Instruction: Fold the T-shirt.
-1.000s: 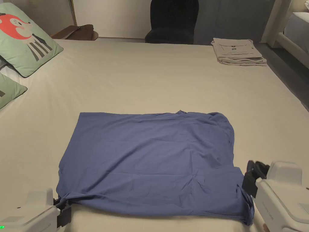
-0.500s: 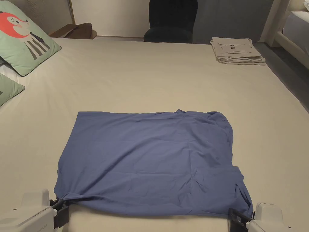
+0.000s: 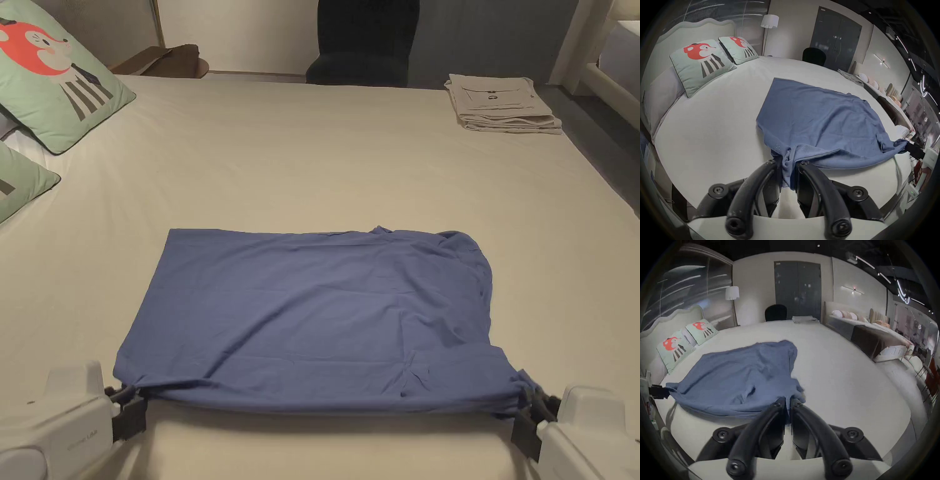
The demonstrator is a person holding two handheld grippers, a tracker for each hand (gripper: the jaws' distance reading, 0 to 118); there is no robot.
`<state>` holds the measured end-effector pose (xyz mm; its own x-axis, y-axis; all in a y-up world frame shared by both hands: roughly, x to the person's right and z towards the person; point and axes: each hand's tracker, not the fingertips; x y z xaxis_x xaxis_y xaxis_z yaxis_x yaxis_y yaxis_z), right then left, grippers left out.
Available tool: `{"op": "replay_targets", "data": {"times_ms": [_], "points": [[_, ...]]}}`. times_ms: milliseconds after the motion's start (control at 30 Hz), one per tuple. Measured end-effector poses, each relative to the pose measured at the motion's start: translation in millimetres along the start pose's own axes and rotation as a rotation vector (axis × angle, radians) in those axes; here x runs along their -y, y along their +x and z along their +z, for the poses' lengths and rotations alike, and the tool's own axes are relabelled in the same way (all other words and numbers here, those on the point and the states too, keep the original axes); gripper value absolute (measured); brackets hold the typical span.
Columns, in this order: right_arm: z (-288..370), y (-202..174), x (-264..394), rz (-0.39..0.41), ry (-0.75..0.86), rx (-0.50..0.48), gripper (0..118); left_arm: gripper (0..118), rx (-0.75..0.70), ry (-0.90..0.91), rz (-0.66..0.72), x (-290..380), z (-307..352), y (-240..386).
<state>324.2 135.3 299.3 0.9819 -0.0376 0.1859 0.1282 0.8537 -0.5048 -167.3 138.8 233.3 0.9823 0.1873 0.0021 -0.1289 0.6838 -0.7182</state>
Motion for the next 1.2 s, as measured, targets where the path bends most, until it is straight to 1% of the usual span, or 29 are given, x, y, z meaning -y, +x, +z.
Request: {"op": "replay_targets", "data": {"times_ms": [133,200,267,367,433,500,700,833,933,1033,1067,1100,1133,1167,1200], "points": [[-13,-7,-39,-0.009,0.082,-0.009,5,9,0.021,0.026,0.024,-42,-3,2],[-26,-10,-56,-0.002,0.099,-0.006,5,9,0.017,0.036,-0.001,-63,-9,7],[-42,-14,-70,-0.001,0.108,-0.007,5,9,-0.011,0.03,-0.061,-83,-22,11],[-72,-21,-85,0.027,0.098,0.011,5,9,-0.024,0.006,-0.08,-107,-49,14],[-95,-24,-93,0.034,0.075,0.02,5,9,-0.03,-0.018,-0.099,-120,-69,17],[-116,-27,-98,0.03,0.052,0.018,5,9,-0.063,-0.035,-0.148,-127,-91,21],[-180,-32,-102,0.081,-0.048,0.065,5,9,-0.093,-0.143,-0.142,-141,-155,24],[-212,-30,-97,0.084,-0.123,0.075,5,9,-0.125,-0.217,-0.177,-138,-186,25],[-229,-28,-87,0.083,-0.196,0.087,5,9,-0.123,-0.234,-0.15,-133,-194,25],[-229,-23,-80,0.05,-0.226,0.086,5,10,-0.125,-0.219,-0.129,-132,-189,25],[-226,-23,-80,0.04,-0.225,0.084,5,12,-0.121,-0.218,-0.124,-133,-187,25],[-222,-22,-81,0.03,-0.217,0.076,7,18,-0.118,-0.216,-0.114,-134,-185,25],[-217,-22,-84,0.02,-0.209,0.07,17,37,-0.109,-0.207,-0.101,-137,-182,24],[-211,-22,-88,0.007,-0.196,0.067,36,58,-0.109,-0.192,-0.092,-139,-176,26],[-204,-22,-93,-0.005,-0.167,0.065,61,79,-0.101,-0.169,-0.088,-142,-170,27]]}}
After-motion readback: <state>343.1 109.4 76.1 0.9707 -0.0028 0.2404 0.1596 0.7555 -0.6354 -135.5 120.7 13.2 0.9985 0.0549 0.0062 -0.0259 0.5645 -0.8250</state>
